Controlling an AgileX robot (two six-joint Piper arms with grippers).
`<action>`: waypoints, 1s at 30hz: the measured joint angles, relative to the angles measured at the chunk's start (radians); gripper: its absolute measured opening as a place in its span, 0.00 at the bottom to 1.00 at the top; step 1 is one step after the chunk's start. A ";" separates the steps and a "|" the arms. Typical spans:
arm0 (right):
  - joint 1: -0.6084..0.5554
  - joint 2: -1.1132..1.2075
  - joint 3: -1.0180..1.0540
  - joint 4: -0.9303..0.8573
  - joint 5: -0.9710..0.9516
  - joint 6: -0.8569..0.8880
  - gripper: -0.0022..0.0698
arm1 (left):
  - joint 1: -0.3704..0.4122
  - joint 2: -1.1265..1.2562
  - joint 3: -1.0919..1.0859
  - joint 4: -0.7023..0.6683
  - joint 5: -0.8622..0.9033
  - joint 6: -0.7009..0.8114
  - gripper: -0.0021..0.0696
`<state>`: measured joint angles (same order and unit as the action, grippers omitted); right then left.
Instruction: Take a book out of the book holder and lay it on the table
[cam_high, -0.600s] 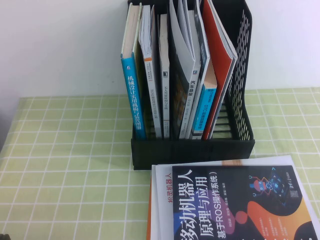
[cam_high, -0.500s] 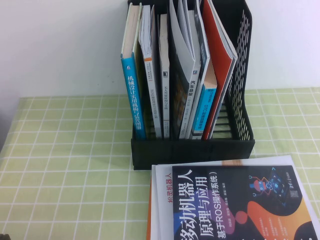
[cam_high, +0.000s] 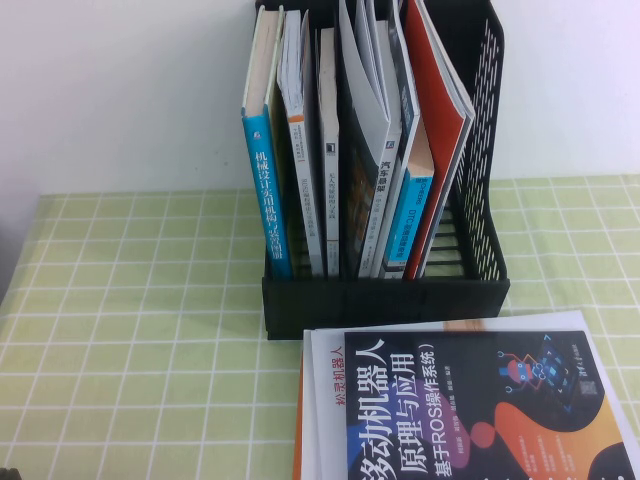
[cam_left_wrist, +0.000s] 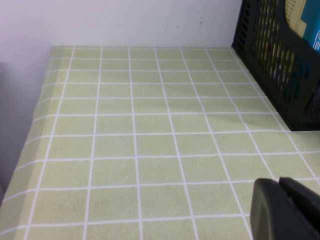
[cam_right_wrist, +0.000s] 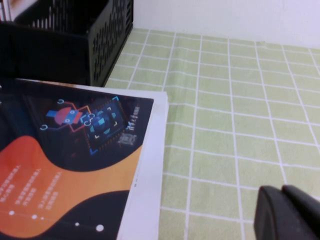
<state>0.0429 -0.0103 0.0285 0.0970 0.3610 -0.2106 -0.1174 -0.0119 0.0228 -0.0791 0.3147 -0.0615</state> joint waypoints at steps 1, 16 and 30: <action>0.000 0.000 0.000 0.000 -0.002 0.000 0.03 | 0.000 0.000 0.000 0.002 0.000 0.000 0.03; 0.000 0.000 0.000 0.015 -0.183 0.000 0.03 | 0.000 0.000 0.002 -0.016 -0.149 0.000 0.03; 0.000 0.000 0.000 0.048 -0.646 0.016 0.03 | 0.000 0.000 0.002 -0.025 -0.632 -0.024 0.03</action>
<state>0.0429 -0.0103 0.0285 0.1454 -0.2855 -0.1947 -0.1174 -0.0119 0.0245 -0.1042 -0.3174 -0.0858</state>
